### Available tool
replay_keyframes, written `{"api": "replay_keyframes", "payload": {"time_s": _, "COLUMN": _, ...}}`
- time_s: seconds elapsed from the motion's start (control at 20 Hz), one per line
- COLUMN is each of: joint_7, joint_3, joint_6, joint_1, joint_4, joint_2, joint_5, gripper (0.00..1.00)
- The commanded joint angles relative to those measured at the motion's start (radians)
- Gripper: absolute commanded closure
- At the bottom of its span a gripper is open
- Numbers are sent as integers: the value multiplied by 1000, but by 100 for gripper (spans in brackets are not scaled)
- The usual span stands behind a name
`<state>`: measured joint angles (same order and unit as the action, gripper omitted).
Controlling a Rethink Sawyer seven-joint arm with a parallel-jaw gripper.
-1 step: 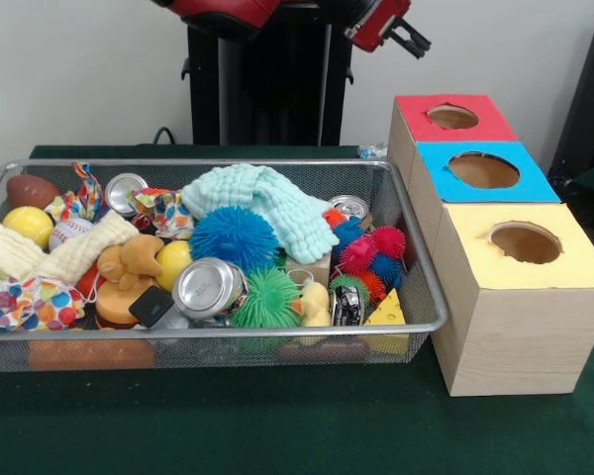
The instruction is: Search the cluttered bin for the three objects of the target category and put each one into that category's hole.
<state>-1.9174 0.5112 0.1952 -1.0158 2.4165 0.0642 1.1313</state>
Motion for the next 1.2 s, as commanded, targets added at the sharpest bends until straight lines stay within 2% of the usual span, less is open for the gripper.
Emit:
{"api": "replay_keyframes", "payload": {"time_s": 0.05, "joint_7": 14, "joint_3": -28, "joint_6": -185, "joint_1": 28, "joint_4": -256, "joint_2": -39, "joint_5": 111, "gripper": 100}}
{"api": "replay_keyframes", "payload": {"time_s": 0.35, "joint_7": 11, "joint_3": -47, "joint_6": -186, "joint_1": 32, "joint_4": -282, "joint_2": -21, "joint_5": 146, "gripper": 100}}
{"api": "replay_keyframes", "payload": {"time_s": 0.5, "joint_7": 38, "joint_3": -30, "joint_6": -238, "joint_1": -4, "joint_4": -297, "joint_2": -37, "joint_5": 152, "gripper": 100}}
{"api": "replay_keyframes", "payload": {"time_s": 0.85, "joint_7": 304, "joint_3": 50, "joint_6": -490, "joint_1": -212, "joint_4": -317, "joint_2": -115, "joint_5": 83, "gripper": 100}}
{"api": "replay_keyframes", "payload": {"time_s": 1.0, "joint_7": 389, "joint_3": 63, "joint_6": -558, "joint_1": -264, "joint_4": -339, "joint_2": -131, "joint_5": 57, "gripper": 100}}
{"api": "replay_keyframes", "payload": {"time_s": 1.2, "joint_7": 456, "joint_3": 70, "joint_6": -612, "joint_1": -308, "joint_4": -374, "joint_2": -163, "joint_5": 51, "gripper": 100}}
